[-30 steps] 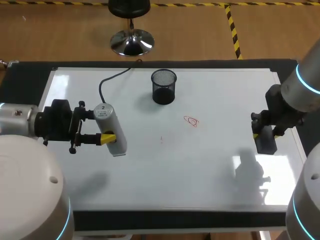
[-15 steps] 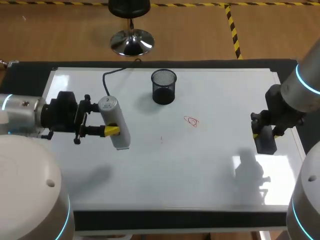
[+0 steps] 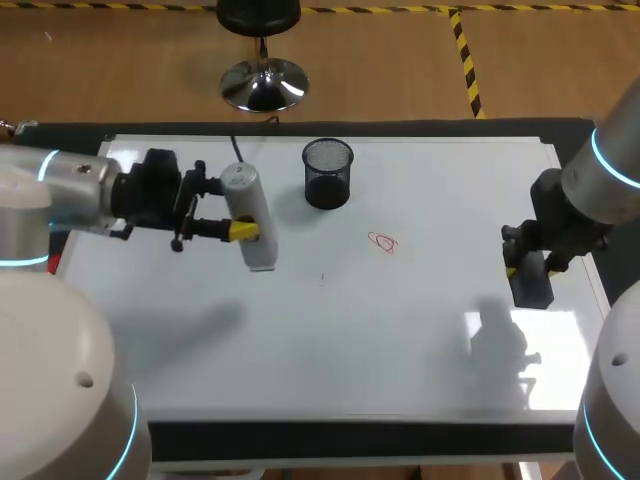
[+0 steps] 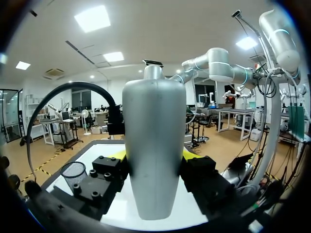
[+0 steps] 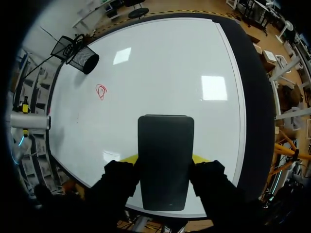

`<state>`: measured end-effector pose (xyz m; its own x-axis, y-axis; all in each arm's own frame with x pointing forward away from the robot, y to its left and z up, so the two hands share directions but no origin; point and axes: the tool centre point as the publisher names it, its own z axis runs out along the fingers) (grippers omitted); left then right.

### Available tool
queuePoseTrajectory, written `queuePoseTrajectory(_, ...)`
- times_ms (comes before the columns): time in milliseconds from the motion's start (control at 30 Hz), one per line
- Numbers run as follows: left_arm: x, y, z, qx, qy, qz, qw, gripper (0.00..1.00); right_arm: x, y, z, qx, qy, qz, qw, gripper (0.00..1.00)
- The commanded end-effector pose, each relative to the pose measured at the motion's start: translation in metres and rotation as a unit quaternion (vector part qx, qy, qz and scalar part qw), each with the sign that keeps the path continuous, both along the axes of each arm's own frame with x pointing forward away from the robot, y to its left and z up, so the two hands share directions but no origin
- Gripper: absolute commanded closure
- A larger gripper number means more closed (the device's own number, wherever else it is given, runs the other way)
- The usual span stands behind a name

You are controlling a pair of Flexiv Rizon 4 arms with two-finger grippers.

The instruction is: Pick up the inspection probe, press it on each red-marked spot on the whiteboard one by one, put down the probe, pick up the eraser, and wipe off all the red marks.

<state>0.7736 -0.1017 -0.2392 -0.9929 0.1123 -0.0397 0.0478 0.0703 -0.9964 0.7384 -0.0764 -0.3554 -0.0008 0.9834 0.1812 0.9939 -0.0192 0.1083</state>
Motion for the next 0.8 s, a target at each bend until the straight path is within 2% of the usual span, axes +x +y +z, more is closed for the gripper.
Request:
queuePoseTrajectory(33, 0.019, -0.021, -0.005, -0.001, 0.003, -0.037, 0.999, 1.00, 0.000, -0.001, 0.000, 0.001, -0.001, 0.001, 1.000, 1.00)
queuePoseTrajectory(467, 0.042, -0.061, -0.015, 0.009, 0.017, -0.047, 0.999, 1.00, 0.000, -0.001, 0.000, 0.001, -0.001, 0.001, 1.000, 1.00)
queuePoseTrajectory(800, 0.045, -0.092, -0.012, 0.012, 0.014, -0.033, 0.999, 1.00, 0.000, -0.001, 0.000, 0.001, -0.001, 0.001, 1.000, 1.00)
